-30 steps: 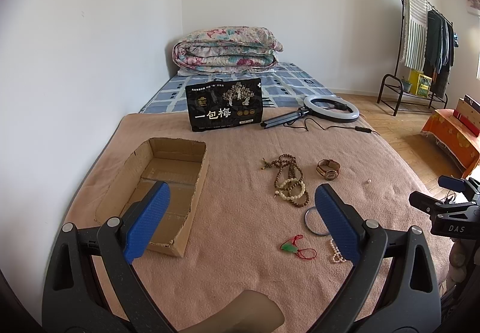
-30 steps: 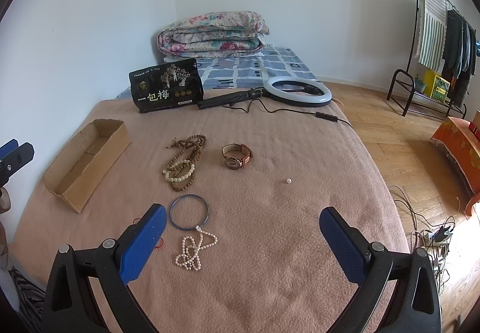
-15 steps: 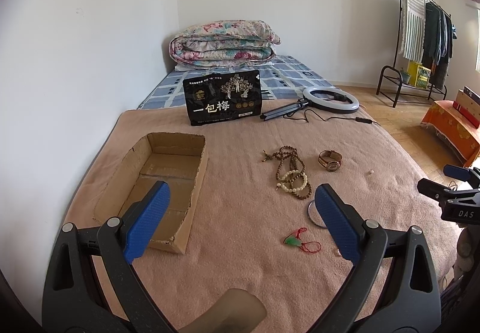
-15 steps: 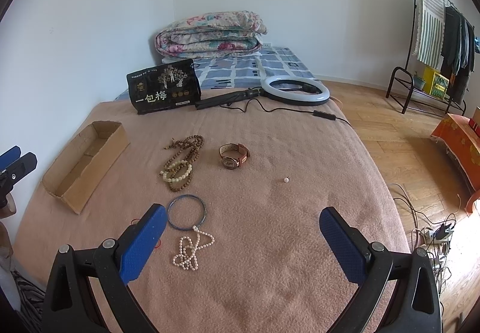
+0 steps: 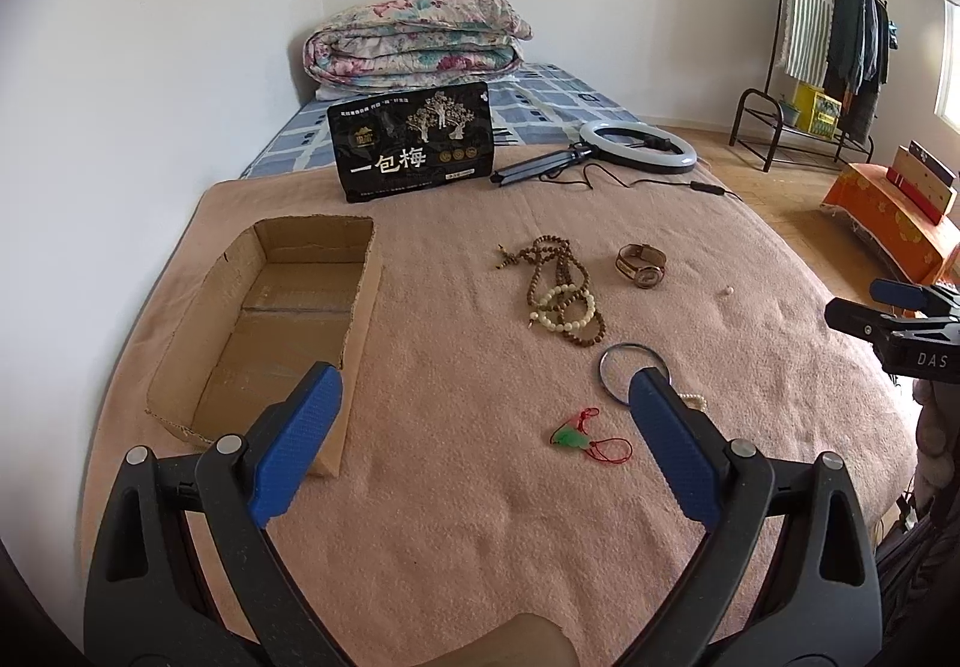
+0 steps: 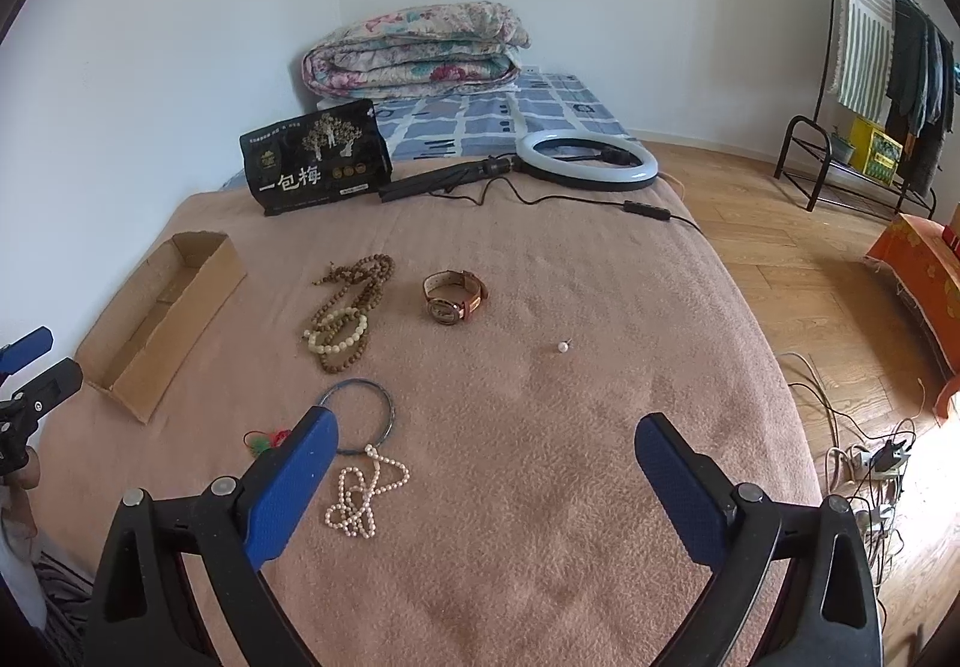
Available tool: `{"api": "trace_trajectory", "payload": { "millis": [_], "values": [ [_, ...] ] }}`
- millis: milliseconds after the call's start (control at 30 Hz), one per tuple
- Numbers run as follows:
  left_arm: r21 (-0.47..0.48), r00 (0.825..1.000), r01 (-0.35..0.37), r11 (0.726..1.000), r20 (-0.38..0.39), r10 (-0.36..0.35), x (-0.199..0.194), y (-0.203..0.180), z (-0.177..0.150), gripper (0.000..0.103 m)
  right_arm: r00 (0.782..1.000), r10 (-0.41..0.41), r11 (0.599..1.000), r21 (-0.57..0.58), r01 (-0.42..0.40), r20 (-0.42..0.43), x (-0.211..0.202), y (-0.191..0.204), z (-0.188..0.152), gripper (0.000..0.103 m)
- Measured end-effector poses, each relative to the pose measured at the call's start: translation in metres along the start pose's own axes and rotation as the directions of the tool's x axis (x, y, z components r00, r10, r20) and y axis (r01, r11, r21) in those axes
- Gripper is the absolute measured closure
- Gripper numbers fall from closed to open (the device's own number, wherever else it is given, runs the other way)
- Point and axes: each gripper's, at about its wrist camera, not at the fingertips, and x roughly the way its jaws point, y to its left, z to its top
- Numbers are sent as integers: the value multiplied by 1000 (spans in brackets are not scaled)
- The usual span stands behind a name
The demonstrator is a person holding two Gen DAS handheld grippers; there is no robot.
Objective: Organize jewelry
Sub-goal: 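Grasp the jade pendant with the left gripper while the right reaches the blue bangle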
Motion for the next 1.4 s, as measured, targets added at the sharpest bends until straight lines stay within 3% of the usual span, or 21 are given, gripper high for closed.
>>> {"api": "trace_trajectory", "payload": {
  "millis": [300, 533, 833, 1033, 1133, 1400],
  "values": [
    [23, 987, 94, 995, -136, -90, 34, -12, -12, 20, 995, 89, 989, -116, -94, -44, 27, 22, 8, 0],
    [-20, 952, 156, 988, -265, -155, 83, -18, -27, 42, 975, 157, 980, -95, -173, -154, 79, 31, 22, 0],
    [-50, 910, 200, 979, -360, -204, 129, -38, -44, 47, 961, 173, 968, -142, -206, -216, 115, 39, 12, 5],
    [-26, 906, 173, 985, -387, -170, 150, -41, -48, 47, 954, 162, 960, -182, -211, -252, 126, 40, 5, 7],
    [-53, 896, 169, 984, -407, -176, 160, -38, -50, 55, 950, 161, 960, -183, -214, -268, 131, 38, 3, 7],
    [-9, 907, 159, 987, -395, -150, 164, -44, -52, 68, 944, 160, 963, -164, -213, -289, 143, 37, 3, 7]
  ]
}}
